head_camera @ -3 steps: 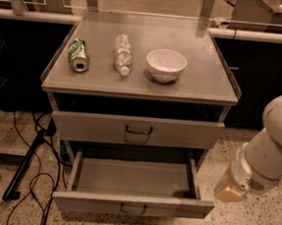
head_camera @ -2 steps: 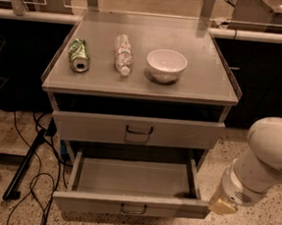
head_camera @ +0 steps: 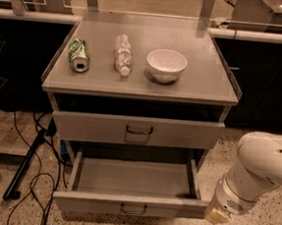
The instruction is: Close middle drawer
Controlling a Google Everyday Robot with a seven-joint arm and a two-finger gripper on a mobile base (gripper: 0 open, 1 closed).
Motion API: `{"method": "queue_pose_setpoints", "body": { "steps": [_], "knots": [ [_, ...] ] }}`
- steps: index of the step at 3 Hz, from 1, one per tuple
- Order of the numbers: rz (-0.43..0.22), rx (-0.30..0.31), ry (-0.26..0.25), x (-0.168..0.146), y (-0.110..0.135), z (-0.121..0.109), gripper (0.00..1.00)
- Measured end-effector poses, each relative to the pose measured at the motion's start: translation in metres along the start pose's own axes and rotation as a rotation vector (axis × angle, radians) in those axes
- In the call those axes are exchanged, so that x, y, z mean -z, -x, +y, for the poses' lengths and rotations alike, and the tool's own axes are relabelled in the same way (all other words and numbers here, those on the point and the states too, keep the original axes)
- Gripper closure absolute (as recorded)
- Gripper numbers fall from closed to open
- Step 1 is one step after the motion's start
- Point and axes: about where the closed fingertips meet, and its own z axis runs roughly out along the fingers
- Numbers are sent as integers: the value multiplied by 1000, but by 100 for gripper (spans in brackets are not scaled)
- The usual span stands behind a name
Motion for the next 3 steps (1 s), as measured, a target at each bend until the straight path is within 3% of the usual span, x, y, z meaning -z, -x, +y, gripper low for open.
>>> {"method": "queue_pose_setpoints", "body": {
  "steps": [1,2,3],
  "knots": [
    [1,2,25,-5,1,2,100],
    [-8,-8,58,-34,10,-2,100],
    [-39,-47,106,-87,20,-20,100]
  ]
}}
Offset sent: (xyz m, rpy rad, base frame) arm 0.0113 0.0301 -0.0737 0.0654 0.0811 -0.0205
